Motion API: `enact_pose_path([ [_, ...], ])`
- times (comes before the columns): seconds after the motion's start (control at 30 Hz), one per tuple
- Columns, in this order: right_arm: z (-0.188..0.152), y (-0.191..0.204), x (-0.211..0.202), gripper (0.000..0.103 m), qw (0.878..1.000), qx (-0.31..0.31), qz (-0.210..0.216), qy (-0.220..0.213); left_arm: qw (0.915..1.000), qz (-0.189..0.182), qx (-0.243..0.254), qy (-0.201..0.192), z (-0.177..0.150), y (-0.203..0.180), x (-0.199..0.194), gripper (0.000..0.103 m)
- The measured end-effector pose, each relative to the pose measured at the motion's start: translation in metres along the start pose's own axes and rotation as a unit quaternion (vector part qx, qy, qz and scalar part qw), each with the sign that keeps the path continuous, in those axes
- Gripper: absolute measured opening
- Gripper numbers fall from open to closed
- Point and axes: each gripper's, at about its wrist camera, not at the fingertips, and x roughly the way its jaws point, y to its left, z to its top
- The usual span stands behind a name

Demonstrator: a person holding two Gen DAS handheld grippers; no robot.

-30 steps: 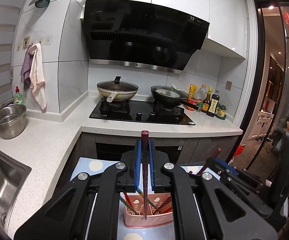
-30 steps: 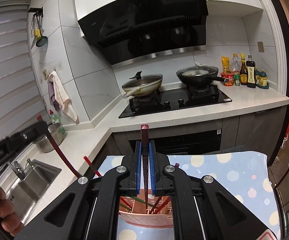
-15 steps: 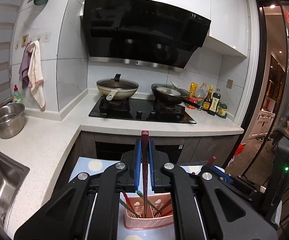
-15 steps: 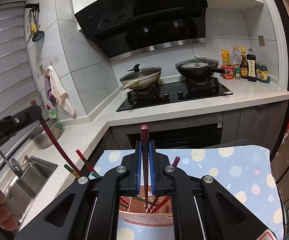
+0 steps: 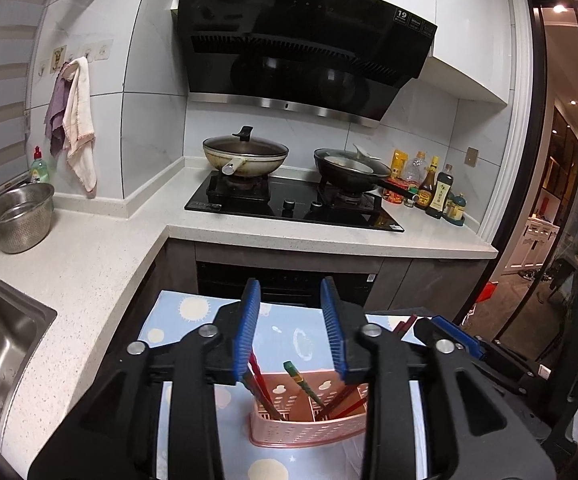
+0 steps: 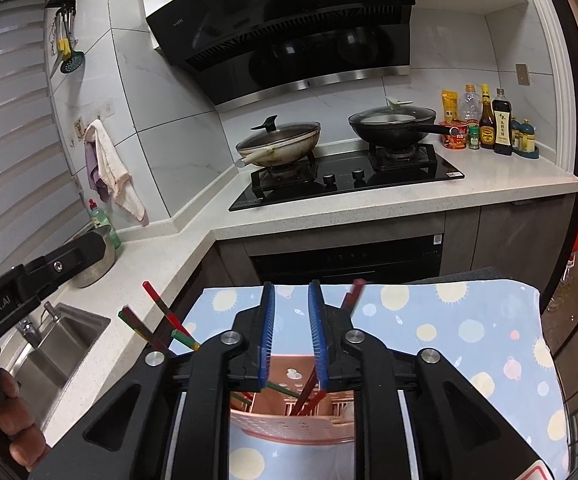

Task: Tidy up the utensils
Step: 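Withdraw both open tools toward the gold spoon and brown chopstick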

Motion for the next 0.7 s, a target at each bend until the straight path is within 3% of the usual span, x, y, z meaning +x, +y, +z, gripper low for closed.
enact_pose_path([
  [0.7, -0.033, 0.005, -0.044, 0.019, 1.000, -0.014, -0.002, 0.012, 0.9997, 0.001, -0.003, 0.026, -0.032, -0.001, -0.022, 0.032],
])
